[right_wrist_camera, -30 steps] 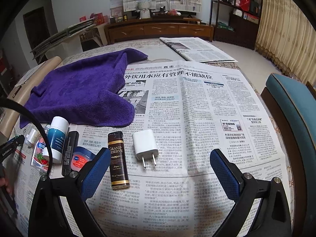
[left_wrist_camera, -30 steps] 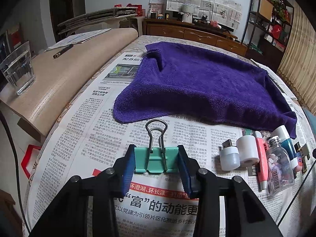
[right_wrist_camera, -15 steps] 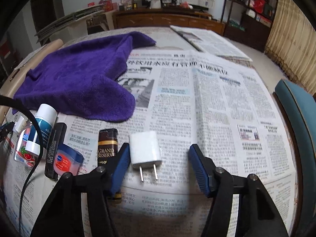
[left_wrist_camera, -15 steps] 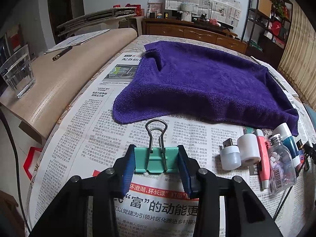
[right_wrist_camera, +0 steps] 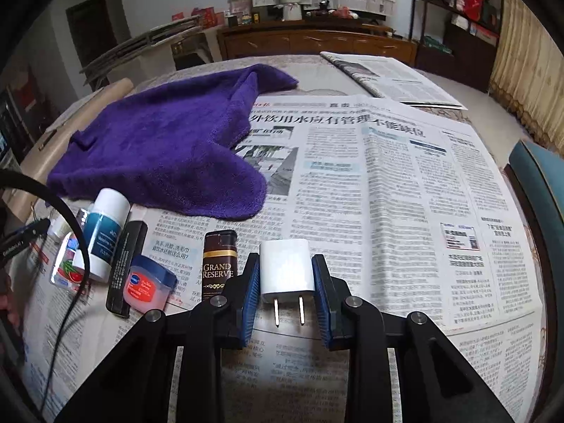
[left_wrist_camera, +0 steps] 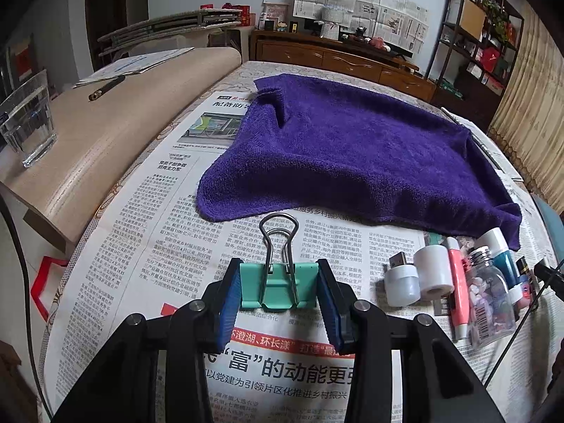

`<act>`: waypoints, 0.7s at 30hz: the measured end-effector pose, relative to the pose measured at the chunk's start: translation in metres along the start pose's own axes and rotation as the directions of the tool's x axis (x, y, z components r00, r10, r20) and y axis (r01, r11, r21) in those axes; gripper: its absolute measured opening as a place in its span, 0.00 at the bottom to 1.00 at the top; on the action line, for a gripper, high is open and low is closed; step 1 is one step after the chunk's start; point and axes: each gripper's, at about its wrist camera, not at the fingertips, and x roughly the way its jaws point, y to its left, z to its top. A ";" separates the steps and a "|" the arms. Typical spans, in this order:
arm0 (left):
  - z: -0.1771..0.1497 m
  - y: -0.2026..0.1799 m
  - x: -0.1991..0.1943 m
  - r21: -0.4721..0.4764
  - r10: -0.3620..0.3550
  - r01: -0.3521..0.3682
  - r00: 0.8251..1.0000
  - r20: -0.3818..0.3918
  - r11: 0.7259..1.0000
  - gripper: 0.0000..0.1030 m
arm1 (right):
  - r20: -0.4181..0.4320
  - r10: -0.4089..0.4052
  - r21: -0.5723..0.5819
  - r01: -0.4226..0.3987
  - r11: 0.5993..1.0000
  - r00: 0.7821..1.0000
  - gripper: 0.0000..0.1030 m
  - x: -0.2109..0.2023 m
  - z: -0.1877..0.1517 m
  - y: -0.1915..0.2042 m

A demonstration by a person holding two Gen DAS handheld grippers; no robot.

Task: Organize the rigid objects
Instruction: 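Carry the clip with the left tool onto the purple towel while the right tool places the plug beside it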

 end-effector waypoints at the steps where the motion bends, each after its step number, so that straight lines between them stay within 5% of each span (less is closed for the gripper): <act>1: 0.000 -0.001 -0.002 0.004 0.003 -0.003 1.000 0.006 1.000 0.38 | 0.005 0.005 0.014 -0.005 1.000 1.000 0.28 -0.004 0.001 -0.002; 13: 0.036 -0.009 -0.046 0.036 -0.027 0.024 0.995 0.092 0.999 0.38 | 0.088 0.084 0.073 -0.090 0.993 0.993 0.28 -0.040 0.024 0.008; 21: 0.094 -0.027 -0.049 0.065 -0.104 0.096 0.985 0.136 0.993 0.38 | 0.122 0.155 -0.005 -0.155 0.988 0.980 0.28 -0.040 0.081 0.053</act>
